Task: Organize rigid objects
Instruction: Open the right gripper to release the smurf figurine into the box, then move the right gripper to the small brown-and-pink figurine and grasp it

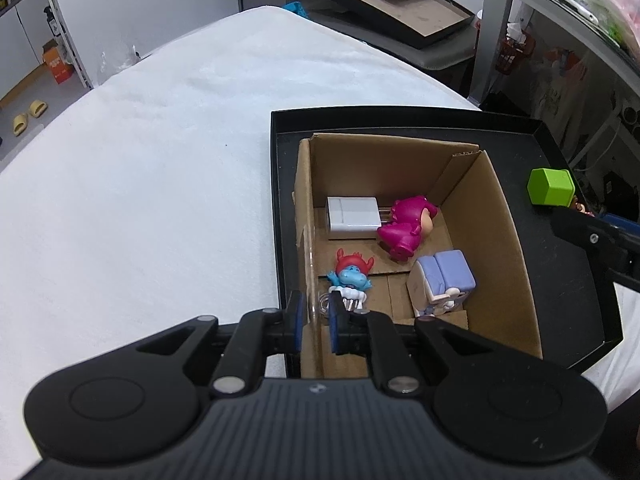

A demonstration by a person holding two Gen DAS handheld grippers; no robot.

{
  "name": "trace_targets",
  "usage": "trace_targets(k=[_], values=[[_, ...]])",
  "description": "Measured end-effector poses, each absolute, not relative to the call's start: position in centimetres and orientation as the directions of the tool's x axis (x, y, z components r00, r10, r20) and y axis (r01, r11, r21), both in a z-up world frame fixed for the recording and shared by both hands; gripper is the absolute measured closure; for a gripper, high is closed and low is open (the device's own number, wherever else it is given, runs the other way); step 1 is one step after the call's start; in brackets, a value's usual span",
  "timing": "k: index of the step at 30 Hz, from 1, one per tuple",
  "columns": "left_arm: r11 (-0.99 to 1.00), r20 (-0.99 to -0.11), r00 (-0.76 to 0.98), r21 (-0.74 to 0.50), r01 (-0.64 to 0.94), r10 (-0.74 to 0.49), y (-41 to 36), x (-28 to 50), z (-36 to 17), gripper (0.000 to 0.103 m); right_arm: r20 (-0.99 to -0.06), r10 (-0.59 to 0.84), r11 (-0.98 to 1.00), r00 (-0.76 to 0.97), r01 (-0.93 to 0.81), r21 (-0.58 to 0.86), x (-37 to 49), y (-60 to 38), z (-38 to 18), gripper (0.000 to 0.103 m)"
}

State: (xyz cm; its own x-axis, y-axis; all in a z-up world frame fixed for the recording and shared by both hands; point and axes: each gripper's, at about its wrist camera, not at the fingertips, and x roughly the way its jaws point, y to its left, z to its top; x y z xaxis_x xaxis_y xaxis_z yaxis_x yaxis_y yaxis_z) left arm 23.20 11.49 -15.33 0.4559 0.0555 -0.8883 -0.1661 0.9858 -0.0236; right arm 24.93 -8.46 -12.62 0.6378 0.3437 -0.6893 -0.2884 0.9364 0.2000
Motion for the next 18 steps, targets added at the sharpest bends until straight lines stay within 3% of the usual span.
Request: trace_targets(k=[11, 16, 18], values=[[0.982, -0.892, 0.441, 0.012, -0.188, 0.095, 10.6, 23.6, -15.0, 0.086, -0.678, 0.294, 0.954, 0.673, -0.248, 0.168, 25.8, -12.2, -13.8, 0.02], [0.978, -0.884, 0.45, 0.034, -0.207, 0.126, 10.4, 23.5, -14.6, 0.056, -0.672, 0.265, 0.963, 0.691, -0.219, 0.154, 26.5, -13.8, -14.4, 0.02], [0.975, -0.88, 0.455, 0.043, -0.217, 0.14, 10.3, 23.6, -14.4, 0.051, -0.67, 0.253, 0.967, 0.697, -0.207, 0.149, 26.9, -14.7, -14.9, 0.019]])
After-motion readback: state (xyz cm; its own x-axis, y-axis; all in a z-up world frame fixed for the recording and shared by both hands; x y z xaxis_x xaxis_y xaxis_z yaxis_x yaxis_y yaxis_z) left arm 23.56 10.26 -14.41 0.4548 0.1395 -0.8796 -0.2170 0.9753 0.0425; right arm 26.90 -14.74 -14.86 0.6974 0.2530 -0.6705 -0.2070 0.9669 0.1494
